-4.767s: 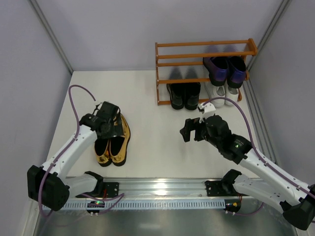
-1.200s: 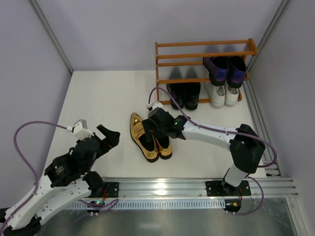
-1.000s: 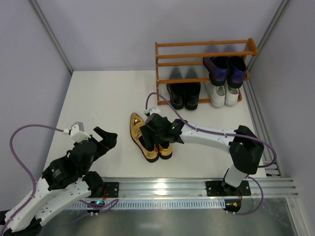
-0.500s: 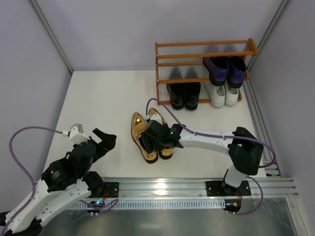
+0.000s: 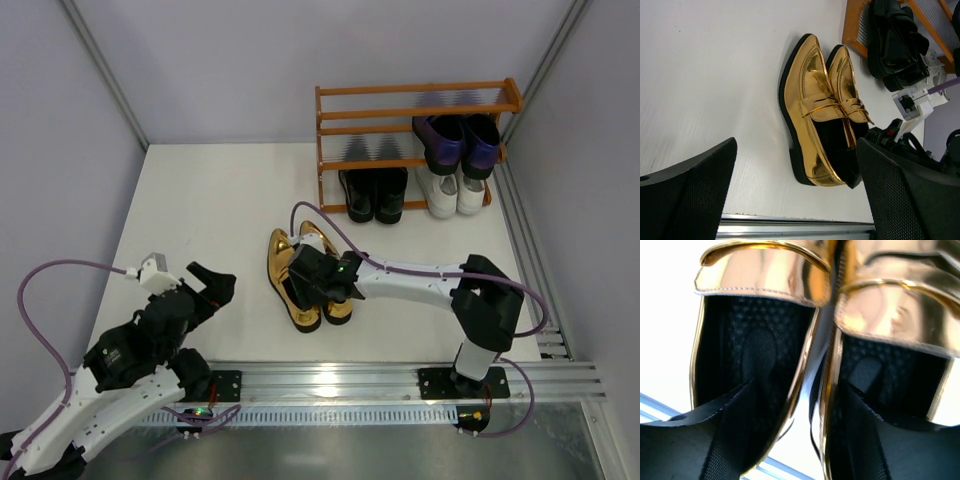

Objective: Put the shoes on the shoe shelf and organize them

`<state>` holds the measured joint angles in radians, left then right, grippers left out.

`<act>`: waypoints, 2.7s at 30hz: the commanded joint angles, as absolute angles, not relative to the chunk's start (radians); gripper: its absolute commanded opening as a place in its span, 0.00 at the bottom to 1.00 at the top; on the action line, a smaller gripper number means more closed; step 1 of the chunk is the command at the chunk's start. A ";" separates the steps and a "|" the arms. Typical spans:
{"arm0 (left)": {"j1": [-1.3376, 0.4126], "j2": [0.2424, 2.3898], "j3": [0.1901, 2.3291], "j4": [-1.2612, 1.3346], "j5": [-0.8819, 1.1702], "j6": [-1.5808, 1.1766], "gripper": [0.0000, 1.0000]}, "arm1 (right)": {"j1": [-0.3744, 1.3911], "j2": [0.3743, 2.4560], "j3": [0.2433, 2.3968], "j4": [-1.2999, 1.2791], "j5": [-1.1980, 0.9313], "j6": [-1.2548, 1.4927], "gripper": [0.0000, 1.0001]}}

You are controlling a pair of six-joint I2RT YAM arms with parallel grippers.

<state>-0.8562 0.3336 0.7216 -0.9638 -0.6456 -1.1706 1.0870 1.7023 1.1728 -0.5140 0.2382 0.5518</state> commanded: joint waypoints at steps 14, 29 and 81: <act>-0.857 0.284 0.706 -0.986 -0.692 -1.189 1.00 | 1.092 1.763 1.282 -0.545 0.117 0.483 0.04; -0.856 0.259 0.716 -0.996 -0.703 -1.186 1.00 | 1.022 1.585 1.299 -0.631 0.170 0.318 0.04; -0.856 0.213 0.712 -1.023 -0.700 -1.212 1.00 | 0.813 1.385 1.407 -0.767 0.170 0.161 0.04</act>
<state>-0.8562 0.2131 0.7097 -1.0447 -0.6724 -1.2037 0.8696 1.4887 1.2888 -0.8116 0.0853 0.1951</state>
